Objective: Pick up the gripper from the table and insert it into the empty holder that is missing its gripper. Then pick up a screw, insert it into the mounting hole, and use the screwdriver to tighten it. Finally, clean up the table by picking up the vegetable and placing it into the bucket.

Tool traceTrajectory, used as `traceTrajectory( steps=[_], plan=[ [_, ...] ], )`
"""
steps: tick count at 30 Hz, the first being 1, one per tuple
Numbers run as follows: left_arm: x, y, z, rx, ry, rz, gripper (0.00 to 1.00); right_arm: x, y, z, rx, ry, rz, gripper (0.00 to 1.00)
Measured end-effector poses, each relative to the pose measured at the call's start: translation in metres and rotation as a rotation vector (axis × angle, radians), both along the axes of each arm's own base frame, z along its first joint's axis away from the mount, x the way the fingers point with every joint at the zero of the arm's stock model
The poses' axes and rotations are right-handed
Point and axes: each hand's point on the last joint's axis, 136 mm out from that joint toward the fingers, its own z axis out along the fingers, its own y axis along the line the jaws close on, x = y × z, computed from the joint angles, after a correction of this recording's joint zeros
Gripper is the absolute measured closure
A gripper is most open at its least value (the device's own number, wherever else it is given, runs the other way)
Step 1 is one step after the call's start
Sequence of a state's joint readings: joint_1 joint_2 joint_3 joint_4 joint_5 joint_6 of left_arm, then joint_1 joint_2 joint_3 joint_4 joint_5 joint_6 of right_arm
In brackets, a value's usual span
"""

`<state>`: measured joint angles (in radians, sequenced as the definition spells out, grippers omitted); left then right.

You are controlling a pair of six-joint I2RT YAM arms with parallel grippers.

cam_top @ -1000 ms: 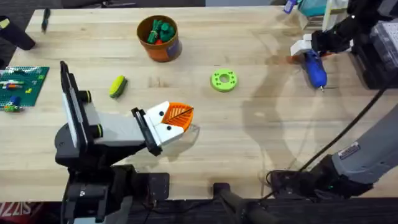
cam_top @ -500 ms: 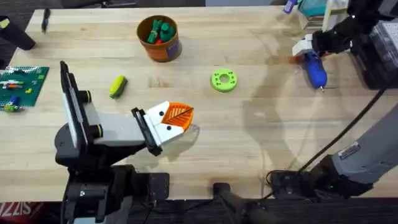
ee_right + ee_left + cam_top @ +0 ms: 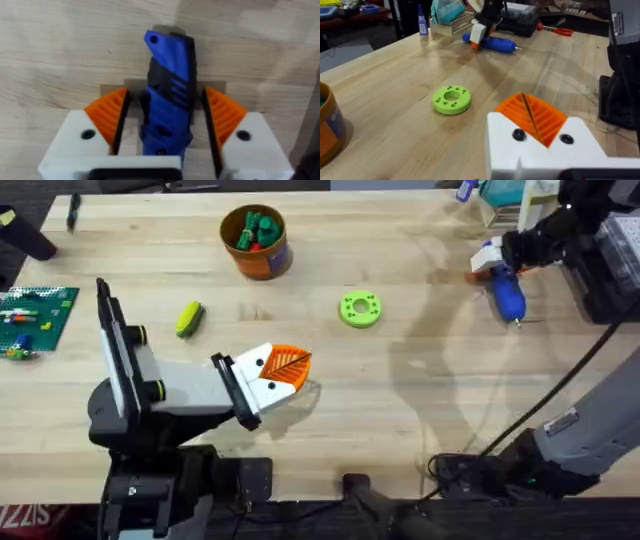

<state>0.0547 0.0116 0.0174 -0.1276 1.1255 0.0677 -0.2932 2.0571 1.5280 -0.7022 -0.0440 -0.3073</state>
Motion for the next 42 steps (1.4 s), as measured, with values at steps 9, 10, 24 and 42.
traceTrajectory(
  steps=[9,10,24,42],
  plan=[
    [0.000,0.000,0.000,0.000,0.000,0.000,0.992,0.002,-0.005,0.001,-0.010,-0.010,-0.004,0.826],
    [0.000,0.000,0.000,0.000,0.000,0.000,0.992,0.002,-0.005,0.001,-0.009,-0.010,-0.006,0.944],
    [0.000,0.000,0.000,0.000,0.000,0.000,0.993,-0.023,0.004,0.006,0.026,0.077,-0.021,0.973],
    [0.000,0.000,0.000,0.000,0.000,0.000,0.993,-0.087,0.081,0.203,-0.004,-0.252,0.032,0.973]
  ],
)
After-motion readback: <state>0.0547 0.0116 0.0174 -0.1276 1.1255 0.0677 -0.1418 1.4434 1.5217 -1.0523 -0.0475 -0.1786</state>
